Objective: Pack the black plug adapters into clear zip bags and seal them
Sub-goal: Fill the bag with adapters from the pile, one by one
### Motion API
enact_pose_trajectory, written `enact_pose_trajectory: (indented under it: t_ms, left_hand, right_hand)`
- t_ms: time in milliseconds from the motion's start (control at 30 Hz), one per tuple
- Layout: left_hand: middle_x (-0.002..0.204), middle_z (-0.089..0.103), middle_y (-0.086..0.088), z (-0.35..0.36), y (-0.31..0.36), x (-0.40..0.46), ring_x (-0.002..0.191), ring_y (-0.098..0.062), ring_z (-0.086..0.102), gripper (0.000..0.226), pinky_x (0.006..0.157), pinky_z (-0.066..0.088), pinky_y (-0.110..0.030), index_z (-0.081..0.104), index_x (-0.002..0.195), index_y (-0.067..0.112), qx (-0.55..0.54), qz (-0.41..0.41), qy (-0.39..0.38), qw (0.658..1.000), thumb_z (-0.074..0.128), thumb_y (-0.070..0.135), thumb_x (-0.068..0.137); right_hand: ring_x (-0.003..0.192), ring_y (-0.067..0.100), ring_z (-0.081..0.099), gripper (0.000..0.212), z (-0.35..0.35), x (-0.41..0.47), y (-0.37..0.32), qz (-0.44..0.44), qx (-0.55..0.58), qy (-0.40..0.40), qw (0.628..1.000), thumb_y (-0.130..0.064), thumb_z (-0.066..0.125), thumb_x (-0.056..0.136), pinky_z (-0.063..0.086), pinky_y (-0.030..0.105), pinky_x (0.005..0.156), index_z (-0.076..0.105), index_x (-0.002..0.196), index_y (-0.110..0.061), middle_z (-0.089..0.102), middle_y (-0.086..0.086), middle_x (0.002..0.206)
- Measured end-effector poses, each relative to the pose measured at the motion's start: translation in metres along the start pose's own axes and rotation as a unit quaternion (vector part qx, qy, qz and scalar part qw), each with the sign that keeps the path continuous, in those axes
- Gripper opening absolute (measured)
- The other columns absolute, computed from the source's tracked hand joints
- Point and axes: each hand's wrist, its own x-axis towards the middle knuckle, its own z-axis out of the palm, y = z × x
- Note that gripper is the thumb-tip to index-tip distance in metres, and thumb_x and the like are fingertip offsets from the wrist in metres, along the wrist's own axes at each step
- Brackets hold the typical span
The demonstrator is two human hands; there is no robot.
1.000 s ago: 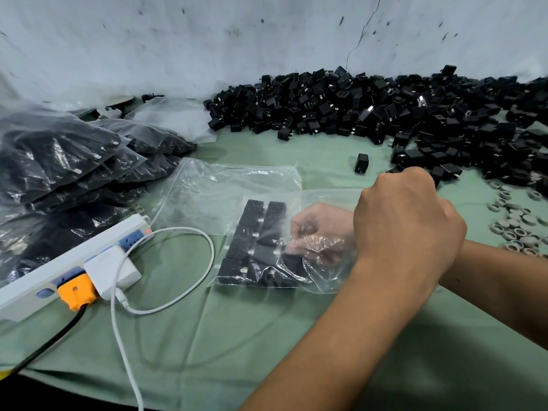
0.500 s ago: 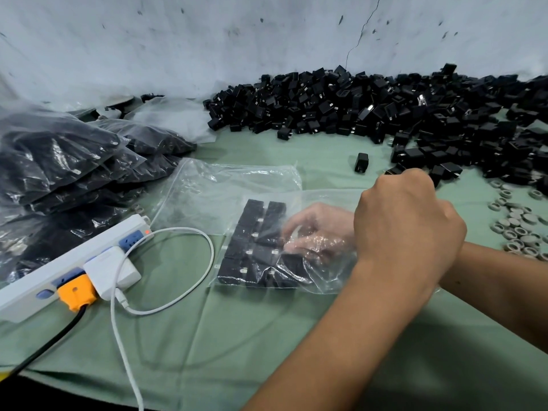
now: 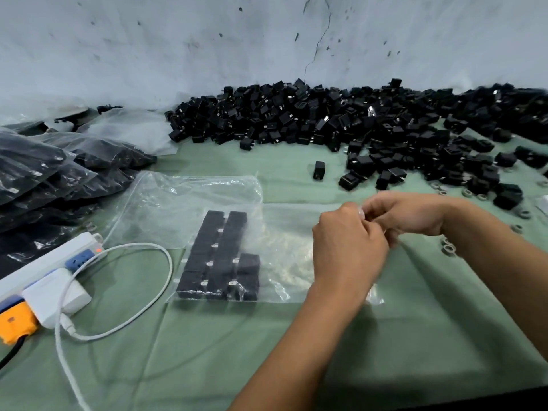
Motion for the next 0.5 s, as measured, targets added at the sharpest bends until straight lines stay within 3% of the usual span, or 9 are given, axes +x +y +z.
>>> enact_pose_trajectory:
  t_ms: [33, 100, 167, 200, 267, 333, 400, 500]
  left_hand:
    - [0.075, 0.064, -0.007, 0.004, -0.003, -0.001, 0.067, -0.024, 0.050, 0.009, 0.061, 0.038, -0.031, 0.056, 0.077, 0.018, 0.002, -0.006, -0.009, 1.000, 0.055, 0.020, 0.086]
    - [0.076, 0.064, -0.009, 0.012, -0.008, -0.003, 0.070, -0.028, 0.054, 0.013, 0.062, 0.039, -0.033, 0.053, 0.076, 0.015, 0.014, -0.017, -0.021, 1.000, 0.053, 0.021, 0.087]
    - [0.075, 0.062, -0.009, 0.016, -0.010, -0.003, 0.070, -0.028, 0.056, 0.015, 0.061, 0.040, -0.035, 0.052, 0.074, 0.014, 0.019, -0.020, -0.024, 0.999, 0.052, 0.020, 0.087]
    - [0.075, 0.062, -0.008, 0.017, -0.011, -0.002, 0.069, -0.028, 0.056, 0.015, 0.060, 0.043, -0.036, 0.052, 0.073, 0.014, 0.019, -0.019, -0.023, 0.999, 0.052, 0.020, 0.087]
    - [0.074, 0.063, -0.008, 0.018, -0.011, -0.001, 0.071, -0.030, 0.059, 0.014, 0.061, 0.048, -0.039, 0.053, 0.073, 0.013, 0.018, -0.019, -0.021, 0.999, 0.053, 0.020, 0.085]
    - [0.071, 0.062, -0.007, 0.018, -0.012, 0.002, 0.070, -0.028, 0.058, 0.015, 0.060, 0.044, -0.035, 0.053, 0.070, 0.015, 0.015, -0.023, -0.019, 0.999, 0.054, 0.020, 0.083]
    - [0.066, 0.061, -0.004, 0.016, -0.014, 0.005, 0.066, -0.024, 0.057, 0.017, 0.059, 0.041, -0.034, 0.052, 0.066, 0.014, 0.011, -0.037, -0.021, 0.999, 0.056, 0.020, 0.081]
    - [0.064, 0.063, -0.004, 0.016, -0.019, 0.009, 0.065, -0.026, 0.064, 0.018, 0.063, 0.054, -0.038, 0.053, 0.063, 0.013, -0.017, -0.078, -0.051, 0.996, 0.056, 0.021, 0.079]
  right_hand:
    - [0.056, 0.015, 0.059, 0.023, -0.002, 0.001, 0.001, 0.000, 0.000, 0.036, 0.999, 0.009, 0.055, 0.093, 0.046, 0.023, 0.049, 0.070, 0.090, -0.008, 0.068, 0.007, 0.071]
    - [0.059, 0.019, 0.059, 0.026, -0.004, 0.013, 0.007, -0.001, -0.031, 0.201, 0.979, 0.007, 0.054, 0.090, 0.044, 0.024, 0.048, 0.071, 0.085, -0.012, 0.071, 0.007, 0.074]
    - [0.084, 0.024, 0.064, 0.029, -0.001, 0.027, 0.003, -0.016, -0.180, 0.354, 0.918, 0.004, 0.054, 0.088, 0.050, 0.029, 0.067, 0.072, 0.097, -0.018, 0.073, 0.007, 0.095]
    - [0.102, 0.027, 0.060, 0.037, 0.002, 0.034, 0.003, -0.034, -0.284, 0.382, 0.879, 0.003, 0.054, 0.087, 0.051, 0.034, 0.080, 0.070, 0.112, -0.020, 0.069, 0.007, 0.113]
    - [0.132, 0.032, 0.038, 0.062, 0.007, 0.047, 0.005, -0.070, -0.428, 0.353, 0.829, 0.001, 0.056, 0.084, 0.045, 0.044, 0.101, 0.056, 0.140, -0.026, 0.048, 0.007, 0.148]
    - [0.149, 0.033, 0.016, 0.073, 0.008, 0.055, 0.003, -0.055, -0.509, 0.295, 0.807, -0.003, 0.055, 0.086, 0.032, 0.051, 0.113, 0.042, 0.151, -0.034, 0.027, 0.003, 0.165]
    - [0.149, 0.031, 0.019, 0.062, 0.010, 0.063, -0.001, -0.033, -0.542, 0.263, 0.798, -0.007, 0.051, 0.092, 0.023, 0.052, 0.115, 0.047, 0.148, -0.035, 0.038, 0.000, 0.157]
    - [0.122, 0.027, 0.044, 0.043, 0.009, 0.062, -0.003, -0.059, -0.517, 0.280, 0.807, -0.005, 0.052, 0.093, 0.038, 0.044, 0.102, 0.065, 0.128, -0.026, 0.057, 0.000, 0.126]
